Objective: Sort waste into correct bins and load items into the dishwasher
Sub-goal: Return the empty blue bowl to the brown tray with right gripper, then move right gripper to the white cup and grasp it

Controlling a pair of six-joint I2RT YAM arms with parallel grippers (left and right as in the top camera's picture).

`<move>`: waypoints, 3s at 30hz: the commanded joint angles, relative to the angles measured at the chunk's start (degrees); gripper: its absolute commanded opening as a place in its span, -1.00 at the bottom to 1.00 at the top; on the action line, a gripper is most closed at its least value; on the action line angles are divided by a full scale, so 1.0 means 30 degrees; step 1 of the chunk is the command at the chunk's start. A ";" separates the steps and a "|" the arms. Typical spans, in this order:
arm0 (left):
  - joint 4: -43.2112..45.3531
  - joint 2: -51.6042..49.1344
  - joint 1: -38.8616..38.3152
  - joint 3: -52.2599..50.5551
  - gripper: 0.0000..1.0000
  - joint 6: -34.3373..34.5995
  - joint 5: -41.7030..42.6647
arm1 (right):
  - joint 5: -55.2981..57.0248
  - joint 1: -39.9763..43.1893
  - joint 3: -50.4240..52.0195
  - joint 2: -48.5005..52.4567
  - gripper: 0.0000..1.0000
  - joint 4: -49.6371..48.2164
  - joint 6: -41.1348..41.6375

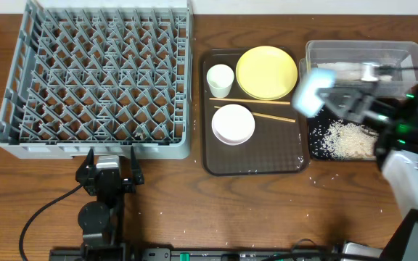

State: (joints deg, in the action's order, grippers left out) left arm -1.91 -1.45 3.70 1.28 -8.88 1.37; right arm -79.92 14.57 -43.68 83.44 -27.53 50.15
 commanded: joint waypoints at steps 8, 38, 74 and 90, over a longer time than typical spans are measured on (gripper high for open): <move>-0.0707 0.0029 0.0102 -0.0350 0.86 -0.0102 -0.0248 | 0.5442 -0.5275 -0.1282 -0.0372 -0.97 0.1333 -0.0503; -0.0707 0.0029 0.0102 -0.0350 0.86 -0.0102 -0.0248 | 2.5135 -1.4367 -0.9005 0.2892 -0.97 2.6957 -1.1285; -0.0707 0.0029 0.0102 -0.0350 0.87 -0.0102 -0.0248 | 2.5485 -1.4222 -1.4447 0.6972 -0.05 2.8181 -1.1285; -0.0707 0.0029 0.0102 -0.0350 0.86 -0.0102 -0.0248 | 2.5492 -1.4222 -1.4236 0.7227 0.01 2.6141 -1.0571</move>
State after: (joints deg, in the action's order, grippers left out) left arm -1.91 -1.45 3.70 1.28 -8.88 1.34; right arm -3.84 -27.92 -86.39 104.55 51.11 17.56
